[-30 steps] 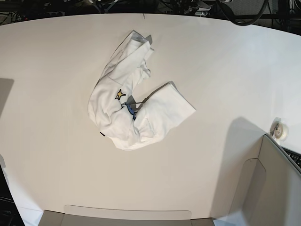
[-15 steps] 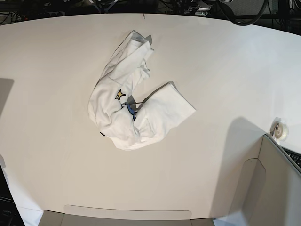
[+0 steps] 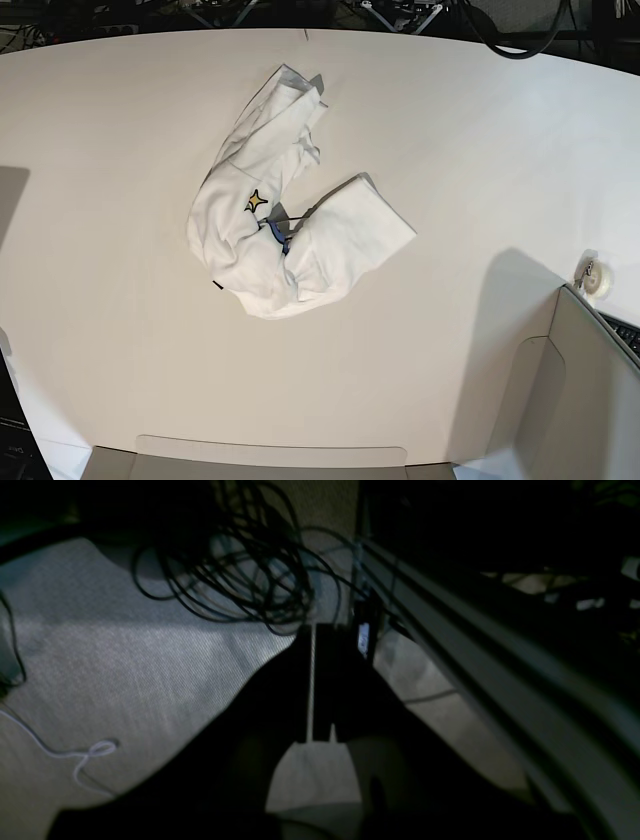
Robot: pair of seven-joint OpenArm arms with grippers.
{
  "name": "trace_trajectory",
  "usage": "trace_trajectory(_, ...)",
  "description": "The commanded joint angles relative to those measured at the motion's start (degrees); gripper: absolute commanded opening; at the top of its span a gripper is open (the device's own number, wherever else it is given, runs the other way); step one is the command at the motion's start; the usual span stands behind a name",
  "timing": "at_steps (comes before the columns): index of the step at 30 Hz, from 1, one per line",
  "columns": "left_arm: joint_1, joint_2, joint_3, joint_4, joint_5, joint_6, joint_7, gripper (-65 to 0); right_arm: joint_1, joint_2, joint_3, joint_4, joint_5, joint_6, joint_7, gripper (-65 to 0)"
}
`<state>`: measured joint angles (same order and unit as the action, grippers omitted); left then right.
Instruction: Layout the t-shirt on the table in an organized manner, then fold the t-shirt properly
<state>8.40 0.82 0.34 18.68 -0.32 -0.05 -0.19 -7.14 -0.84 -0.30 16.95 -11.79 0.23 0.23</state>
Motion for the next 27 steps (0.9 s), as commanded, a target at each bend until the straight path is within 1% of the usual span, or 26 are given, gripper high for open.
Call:
trace_trajectory(1, 1.84, 0.81, -0.12, 2.64, 0.1, -0.08, -0.74, -65.0, -1.87, -0.17, -0.01, 1.73, -1.97, 0.08, 0.17, -65.0)
trace_trajectory(4, 6.06, 1.16, -0.12, 8.71, 0.1, -0.08, -0.47, -65.0, -5.39, -0.26, -0.01, 6.3, -6.8, -0.01, 0.17, -65.0)
trace_trajectory(7, 9.93, 2.3, -0.12, 14.07, 0.1, -0.08, -0.39, -65.0, -9.7, -0.26, -0.01, 10.79, -8.91, -0.01, 0.08, -65.0)
trace_trajectory(13, 20.3, 2.48, 0.14, 27.87, 0.1, -0.08, -0.3, -65.0, -21.48, 0.18, -0.01, 23.36, -8.82, -0.01, 0.17, -65.0)
trace_trajectory(18, 30.41, 2.39, 0.5, 41.67, 0.1, -0.08, -0.21, -65.0, -32.2, 0.18, 0.08, 35.05, -8.65, -0.01, 0.17, -65.0)
trace_trajectory(21, 35.24, 2.3, 3.4, 47.92, 0.1, -0.08, -0.21, -65.0, -36.95, 1.41, -0.19, 40.06, -6.27, -0.01, 0.25, -65.0)
trace_trajectory(23, 38.85, 1.16, 5.51, 52.05, 0.1, -0.08, -0.21, -65.0, -38.8, 2.03, -1.24, 41.99, -4.08, 0.08, 0.25, -65.0)
trace_trajectory(25, 42.8, -0.16, 7.79, 56.62, -0.25, -0.08, -0.3, -65.0, -40.47, 4.14, -3.09, 44.1, -3.2, -0.01, 0.25, -65.0)
trace_trajectory(26, 44.65, -0.78, 9.02, 58.73, -1.31, -0.08, -0.39, -65.0, -41.35, 4.67, -4.14, 45.34, -3.2, -0.01, 0.25, -65.0)
trace_trajectory(27, 46.5, -2.18, 10.17, 61.54, -2.89, -0.08, -0.39, -65.0, -42.14, 5.11, -4.94, 46.74, -3.2, -0.01, 0.25, -65.0)
